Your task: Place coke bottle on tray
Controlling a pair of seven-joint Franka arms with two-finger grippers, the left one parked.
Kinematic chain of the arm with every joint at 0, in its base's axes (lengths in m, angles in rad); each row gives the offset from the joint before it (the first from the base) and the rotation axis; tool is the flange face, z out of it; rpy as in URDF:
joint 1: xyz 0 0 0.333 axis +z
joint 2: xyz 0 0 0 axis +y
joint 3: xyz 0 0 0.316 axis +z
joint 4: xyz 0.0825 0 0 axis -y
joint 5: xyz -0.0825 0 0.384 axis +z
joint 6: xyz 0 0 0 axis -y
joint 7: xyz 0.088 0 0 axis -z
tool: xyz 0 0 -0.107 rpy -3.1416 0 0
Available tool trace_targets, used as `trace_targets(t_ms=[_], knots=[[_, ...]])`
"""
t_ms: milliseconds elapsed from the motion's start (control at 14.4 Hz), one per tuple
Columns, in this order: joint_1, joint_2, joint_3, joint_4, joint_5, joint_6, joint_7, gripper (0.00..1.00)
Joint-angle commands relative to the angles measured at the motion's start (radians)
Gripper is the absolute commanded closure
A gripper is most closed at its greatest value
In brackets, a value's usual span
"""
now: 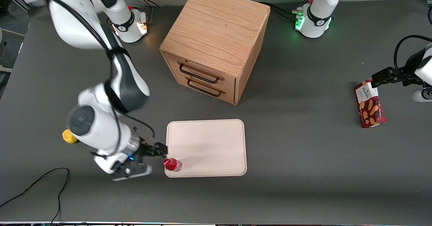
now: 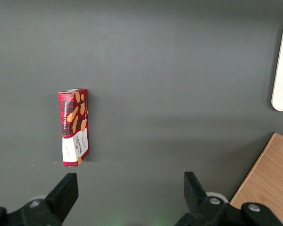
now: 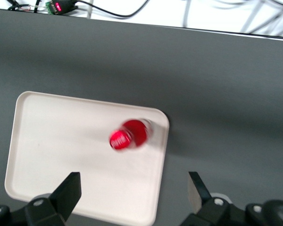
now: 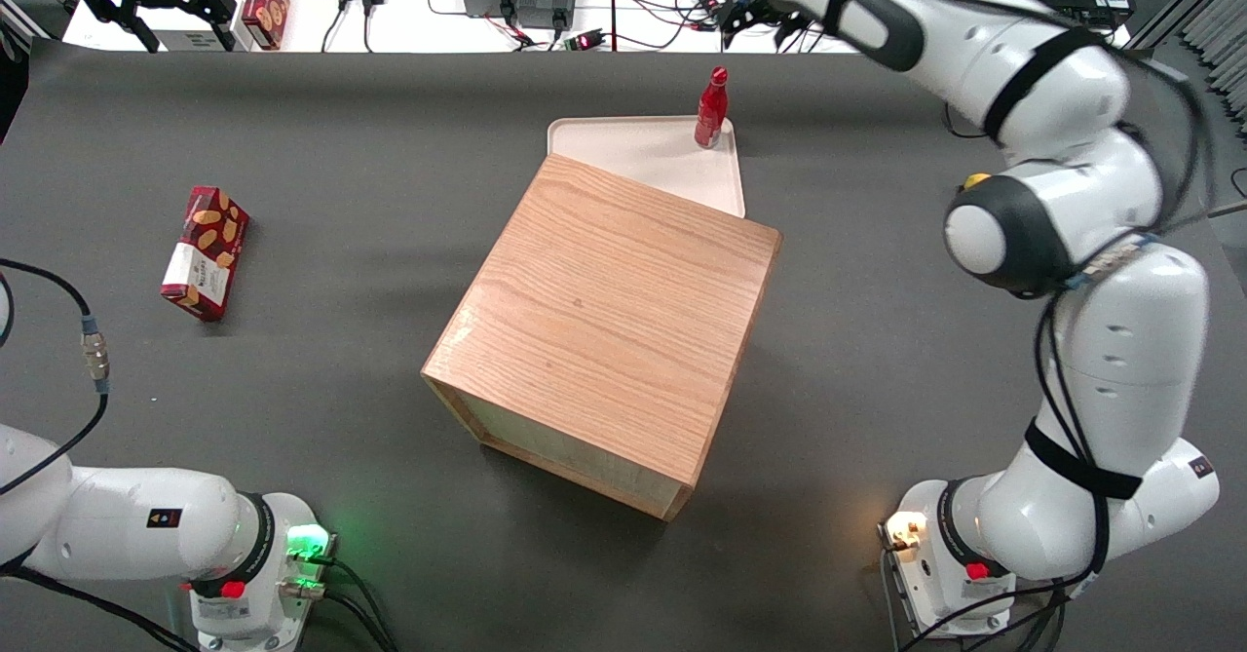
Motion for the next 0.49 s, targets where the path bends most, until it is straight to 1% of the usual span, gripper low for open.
trace_targets(t_ms=[0,69,208,347,416], knots=[[-0.007,-0.335,-0.081,-0.390,0.075,0.012,0.020,0.00],[-0.005,-0.424,-0.102,-0.486,0.092,0.012,0.020,0.00],[-0.003,-0.578,-0.132,-0.622,0.092,0.003,0.020,0.00],[-0.003,-0.688,-0.140,-0.695,0.069,-0.070,0.029,0.00],[-0.003,-0.728,-0.149,-0.707,0.034,-0.119,0.029,0.00]])
